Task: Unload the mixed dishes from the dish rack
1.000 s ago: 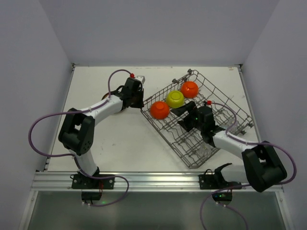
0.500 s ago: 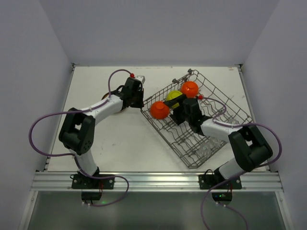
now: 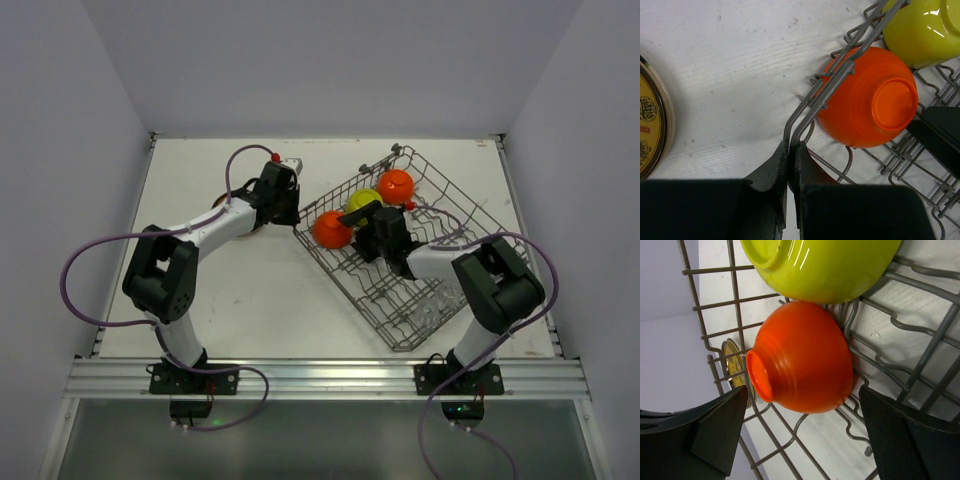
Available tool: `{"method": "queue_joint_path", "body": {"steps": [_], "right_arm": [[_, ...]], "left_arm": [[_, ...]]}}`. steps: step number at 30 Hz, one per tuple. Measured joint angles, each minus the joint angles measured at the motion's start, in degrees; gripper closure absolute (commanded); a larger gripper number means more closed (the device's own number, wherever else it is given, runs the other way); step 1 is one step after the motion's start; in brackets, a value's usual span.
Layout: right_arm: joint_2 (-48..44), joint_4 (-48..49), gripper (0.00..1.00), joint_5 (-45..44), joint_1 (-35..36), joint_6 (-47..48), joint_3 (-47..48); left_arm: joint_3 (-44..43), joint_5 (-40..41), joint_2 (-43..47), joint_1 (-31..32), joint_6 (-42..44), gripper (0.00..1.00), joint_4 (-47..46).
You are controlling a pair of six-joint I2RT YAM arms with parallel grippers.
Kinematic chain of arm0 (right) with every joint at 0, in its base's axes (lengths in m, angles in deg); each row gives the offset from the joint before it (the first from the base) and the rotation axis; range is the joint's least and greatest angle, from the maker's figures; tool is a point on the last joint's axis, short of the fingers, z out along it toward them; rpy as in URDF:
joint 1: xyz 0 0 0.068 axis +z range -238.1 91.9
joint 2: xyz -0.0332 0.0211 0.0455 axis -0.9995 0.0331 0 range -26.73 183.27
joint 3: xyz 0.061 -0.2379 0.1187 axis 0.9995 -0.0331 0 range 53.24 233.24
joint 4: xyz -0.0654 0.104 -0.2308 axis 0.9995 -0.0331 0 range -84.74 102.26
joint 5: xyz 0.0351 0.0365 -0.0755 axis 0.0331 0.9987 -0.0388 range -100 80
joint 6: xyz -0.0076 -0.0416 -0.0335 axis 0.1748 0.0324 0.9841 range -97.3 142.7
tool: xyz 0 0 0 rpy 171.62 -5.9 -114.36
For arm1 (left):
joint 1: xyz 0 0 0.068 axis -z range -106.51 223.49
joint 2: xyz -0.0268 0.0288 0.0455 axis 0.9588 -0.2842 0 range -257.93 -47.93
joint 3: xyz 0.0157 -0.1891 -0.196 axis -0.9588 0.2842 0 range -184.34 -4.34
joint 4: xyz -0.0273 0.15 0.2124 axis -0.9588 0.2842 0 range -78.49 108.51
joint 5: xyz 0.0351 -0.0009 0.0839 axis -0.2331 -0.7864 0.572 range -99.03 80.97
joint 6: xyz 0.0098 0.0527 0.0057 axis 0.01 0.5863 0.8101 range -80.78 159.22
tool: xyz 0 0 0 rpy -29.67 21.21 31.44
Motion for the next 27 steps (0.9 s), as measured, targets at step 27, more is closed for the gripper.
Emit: {"method": "queue_joint_path", "body": {"steps": [27], "right_arm": [[6.0, 2.6, 0.02, -2.8, 0.3, 3.6, 4.3]], "left_arm": [[0.0, 0.0, 0.0, 0.0, 0.0, 1.00, 0.0]]}}
